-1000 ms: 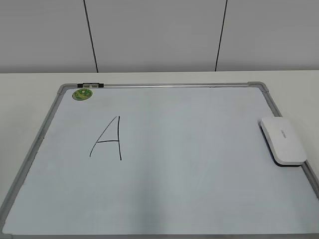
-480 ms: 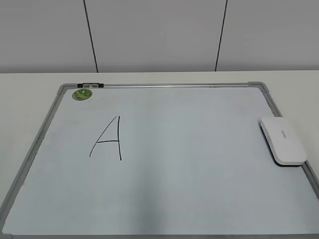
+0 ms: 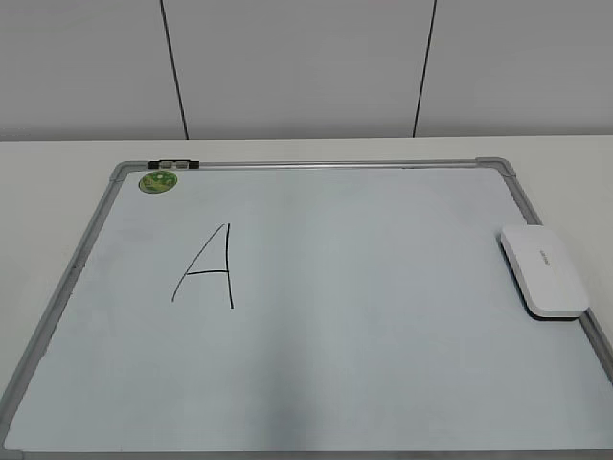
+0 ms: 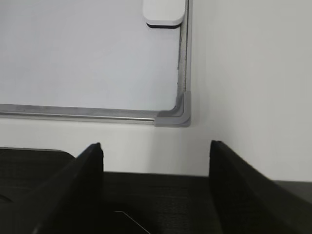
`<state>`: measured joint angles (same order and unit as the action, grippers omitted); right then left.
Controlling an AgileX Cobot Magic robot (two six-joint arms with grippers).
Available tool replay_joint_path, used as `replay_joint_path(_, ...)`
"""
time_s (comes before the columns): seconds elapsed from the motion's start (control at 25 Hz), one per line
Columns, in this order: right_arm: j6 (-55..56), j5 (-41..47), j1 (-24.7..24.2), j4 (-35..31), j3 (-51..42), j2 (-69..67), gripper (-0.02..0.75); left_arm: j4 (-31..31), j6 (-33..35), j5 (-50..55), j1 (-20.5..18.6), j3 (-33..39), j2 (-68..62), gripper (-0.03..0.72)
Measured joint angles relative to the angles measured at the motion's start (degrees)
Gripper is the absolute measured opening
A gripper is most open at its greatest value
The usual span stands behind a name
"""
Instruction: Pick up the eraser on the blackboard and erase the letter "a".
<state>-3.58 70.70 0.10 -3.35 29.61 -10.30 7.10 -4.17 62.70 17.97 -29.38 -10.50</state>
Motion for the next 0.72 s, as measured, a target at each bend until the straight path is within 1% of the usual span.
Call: replay_joint_path(0.72, 0.4, 2.0, 0.0, 0.7, 0.6, 8.8, 0.502, 0.0, 0.0, 0.0, 0.0, 0.0, 0.2, 0.262)
